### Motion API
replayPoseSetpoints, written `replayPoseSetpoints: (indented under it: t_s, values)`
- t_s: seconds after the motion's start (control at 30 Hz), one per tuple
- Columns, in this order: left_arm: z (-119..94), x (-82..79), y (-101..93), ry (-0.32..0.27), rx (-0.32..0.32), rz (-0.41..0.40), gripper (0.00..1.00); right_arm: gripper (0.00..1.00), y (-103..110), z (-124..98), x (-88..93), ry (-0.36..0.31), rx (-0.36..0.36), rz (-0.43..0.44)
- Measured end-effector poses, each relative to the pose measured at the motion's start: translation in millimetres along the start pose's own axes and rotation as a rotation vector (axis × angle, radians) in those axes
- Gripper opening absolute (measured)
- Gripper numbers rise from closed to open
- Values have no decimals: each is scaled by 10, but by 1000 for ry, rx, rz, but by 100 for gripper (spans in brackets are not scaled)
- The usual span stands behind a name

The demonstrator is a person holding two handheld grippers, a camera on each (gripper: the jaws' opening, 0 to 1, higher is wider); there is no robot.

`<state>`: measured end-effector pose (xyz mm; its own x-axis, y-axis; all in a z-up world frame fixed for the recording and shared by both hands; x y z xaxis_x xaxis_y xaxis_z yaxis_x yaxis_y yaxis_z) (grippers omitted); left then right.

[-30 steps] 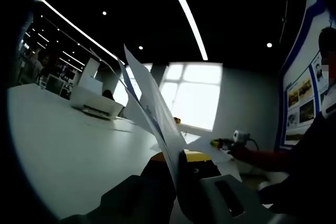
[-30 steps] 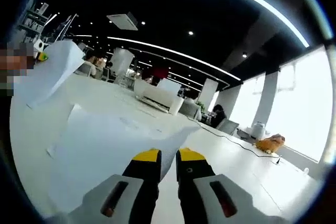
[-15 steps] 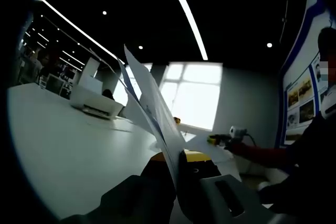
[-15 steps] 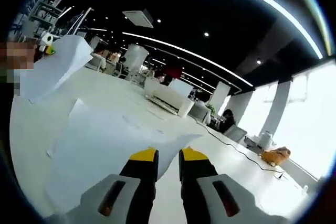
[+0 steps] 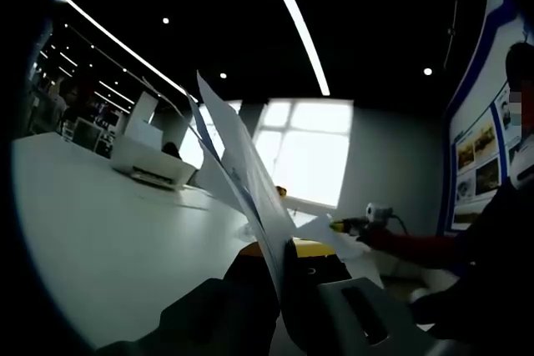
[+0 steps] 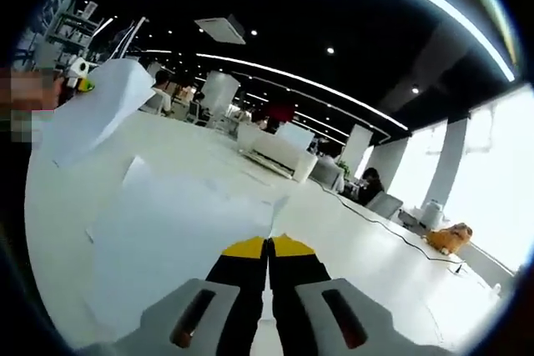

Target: Organize the stack of printing papers by aligning and flattening the scattered papers on the table

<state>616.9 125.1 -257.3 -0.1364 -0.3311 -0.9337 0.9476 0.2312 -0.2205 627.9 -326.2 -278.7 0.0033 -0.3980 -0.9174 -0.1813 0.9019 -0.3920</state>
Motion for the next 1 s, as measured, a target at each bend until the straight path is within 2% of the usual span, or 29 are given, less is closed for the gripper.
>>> replayPoseSetpoints:
  t_s: [0.13,0.27,0.4,0.57,0.7,0.8,0.83,1.0]
  values:
    - [0,-1,1,0,0,-1,7,0,-11,-21,-34,-7,10,14]
    - [2,-1,-4,-1,0,0,7,0,-22,-62,-193,-41,17,23]
    - [2,-1,-7,0,0,3,7,0,-21,-108,-462,-94,19,37]
    - [-1,-6,-8,-2,1,6,7,0,6,-161,-753,-168,-6,108]
    - [-3,-9,-1,-3,1,5,7,0,-25,-158,-933,-206,-18,117]
    - [-3,-9,-2,-3,2,5,7,0,44,-223,-1186,-249,-27,111]
    - [-3,-10,-2,-3,2,5,7,0,9,-233,-1207,-265,-30,108]
    - [4,-1,-11,0,-1,6,7,0,103,-248,-1665,-339,-50,88]
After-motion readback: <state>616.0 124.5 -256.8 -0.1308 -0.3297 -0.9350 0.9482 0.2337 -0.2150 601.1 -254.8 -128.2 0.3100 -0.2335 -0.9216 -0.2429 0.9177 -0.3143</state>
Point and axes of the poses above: the point that each gripper's makers call its tool centre point, and the gripper's own axes: z roughly forward along the fingers, y roughly to its left, x roughly out of its underside, the point moved 1 cm from there along -z, roughly backward along the fingers, and after that the axes turned 10 degrees about x, right-handed, at the moved point
